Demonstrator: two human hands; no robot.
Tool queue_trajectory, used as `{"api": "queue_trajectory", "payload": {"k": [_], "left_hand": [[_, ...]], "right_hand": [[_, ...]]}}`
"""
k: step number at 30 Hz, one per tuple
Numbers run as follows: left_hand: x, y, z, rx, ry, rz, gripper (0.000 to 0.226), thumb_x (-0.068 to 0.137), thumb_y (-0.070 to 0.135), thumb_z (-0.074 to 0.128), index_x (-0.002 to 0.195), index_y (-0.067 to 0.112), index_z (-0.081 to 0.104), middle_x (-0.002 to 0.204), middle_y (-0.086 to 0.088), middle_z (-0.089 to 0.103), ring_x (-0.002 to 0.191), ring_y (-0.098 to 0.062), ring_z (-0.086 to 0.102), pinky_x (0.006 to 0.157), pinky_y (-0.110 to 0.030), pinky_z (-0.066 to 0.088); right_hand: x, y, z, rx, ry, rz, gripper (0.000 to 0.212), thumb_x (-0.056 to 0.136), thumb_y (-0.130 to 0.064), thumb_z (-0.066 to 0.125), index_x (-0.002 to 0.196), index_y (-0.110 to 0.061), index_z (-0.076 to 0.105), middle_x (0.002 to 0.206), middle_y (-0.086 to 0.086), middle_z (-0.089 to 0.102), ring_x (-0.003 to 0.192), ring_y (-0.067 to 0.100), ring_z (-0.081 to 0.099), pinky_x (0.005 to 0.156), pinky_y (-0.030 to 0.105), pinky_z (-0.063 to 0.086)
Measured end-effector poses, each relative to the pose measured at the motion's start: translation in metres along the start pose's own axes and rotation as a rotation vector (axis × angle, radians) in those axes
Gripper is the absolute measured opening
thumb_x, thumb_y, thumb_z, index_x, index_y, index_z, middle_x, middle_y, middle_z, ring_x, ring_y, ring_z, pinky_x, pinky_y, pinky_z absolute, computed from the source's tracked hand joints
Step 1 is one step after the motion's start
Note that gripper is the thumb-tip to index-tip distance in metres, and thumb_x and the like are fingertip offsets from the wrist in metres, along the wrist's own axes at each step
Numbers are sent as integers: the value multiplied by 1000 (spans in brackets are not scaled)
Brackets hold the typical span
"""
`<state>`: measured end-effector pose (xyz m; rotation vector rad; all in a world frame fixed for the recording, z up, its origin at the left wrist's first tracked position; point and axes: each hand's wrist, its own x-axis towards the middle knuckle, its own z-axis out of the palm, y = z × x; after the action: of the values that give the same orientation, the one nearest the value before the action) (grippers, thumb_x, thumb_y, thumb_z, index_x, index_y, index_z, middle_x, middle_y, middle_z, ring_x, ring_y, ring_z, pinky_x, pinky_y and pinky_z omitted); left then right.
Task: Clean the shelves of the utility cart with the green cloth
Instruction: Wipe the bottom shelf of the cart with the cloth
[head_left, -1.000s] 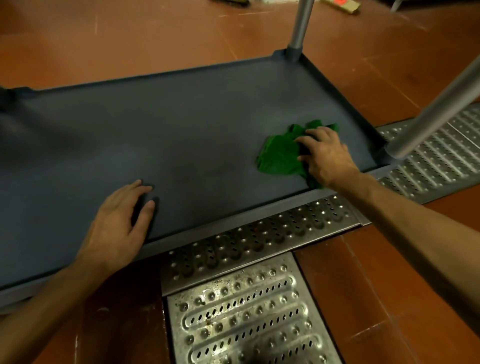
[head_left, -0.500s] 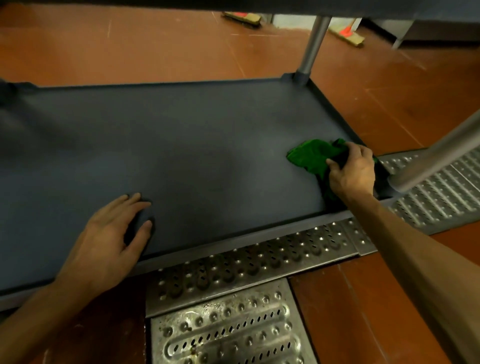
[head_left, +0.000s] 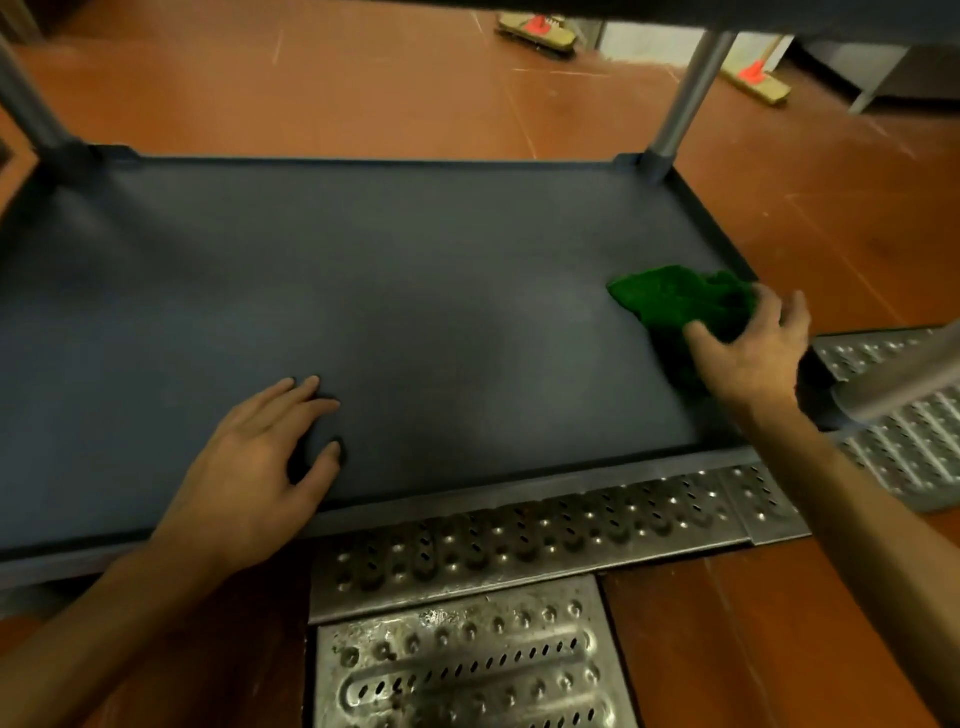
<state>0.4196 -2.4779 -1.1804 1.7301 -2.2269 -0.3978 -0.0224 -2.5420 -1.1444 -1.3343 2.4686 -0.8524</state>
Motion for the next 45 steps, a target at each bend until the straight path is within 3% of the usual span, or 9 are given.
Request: {"api": "queue_trajectory", "payload": {"k": [6,11,18,23,27,34,38,41,45], "left_hand": [[13,8,-1,46,-13,170,63,90,57,38,138,21,58,151,-3,47,145,-21,33,118,-44,28],[25,21,16,10,-98,172,68,88,65,28,147,34,43,162,3,28,152,-18,18,123,-45,20],[22,20,19,6,-139,156,72,85,64,22,151,39,34,165,10,14,153,-13,6,125,-43,9],[21,26,17,9,-121,141,69,86,59,27,150,35,40,164,5,21,153,-17,13,124,-44,13],[22,30,17,26,-127,129,71,85,58,24,150,35,40,164,5,21,153,-16,12,125,-43,13],[22,33,15,36,-118,121,73,83,59,21,150,35,39,165,3,21,153,-17,10,123,-38,5],[23,34,15,51,-144,110,76,81,60,16,152,36,33,166,6,13,154,-15,4,124,-39,1],[23,33,16,54,-144,107,73,83,58,19,152,37,33,167,6,13,154,-16,3,125,-44,5],[23,35,16,61,-137,110,68,86,55,24,150,35,37,166,4,18,154,-18,9,125,-46,9]], "right_hand": [[-27,10,8,-208,-108,-30,89,93,-36,61,157,-22,2,157,27,12,140,49,21,112,55,27],[-1,-2,23,-177,-116,-20,79,97,-23,52,157,-23,1,163,19,2,141,50,18,114,56,23],[53,-31,28,-139,-236,-26,84,90,-13,54,157,-25,5,164,12,10,141,44,29,116,51,30],[67,-57,43,-20,-267,65,93,87,-9,54,155,-33,-5,147,23,39,110,44,55,80,41,48],[69,-79,60,22,-281,67,90,89,-6,50,156,-34,-3,150,21,35,116,47,52,85,43,50],[60,-113,85,163,-351,2,78,96,1,43,157,-26,2,156,11,28,123,37,47,67,27,52],[53,-133,105,154,-359,-139,76,93,5,43,157,-18,9,158,13,28,138,32,37,107,35,38],[50,-154,113,141,-425,-136,83,90,10,44,157,-17,5,162,13,15,144,35,25,115,35,31],[41,-179,125,97,-473,-239,85,86,11,49,157,-15,10,160,19,19,144,39,25,115,37,31]]}}
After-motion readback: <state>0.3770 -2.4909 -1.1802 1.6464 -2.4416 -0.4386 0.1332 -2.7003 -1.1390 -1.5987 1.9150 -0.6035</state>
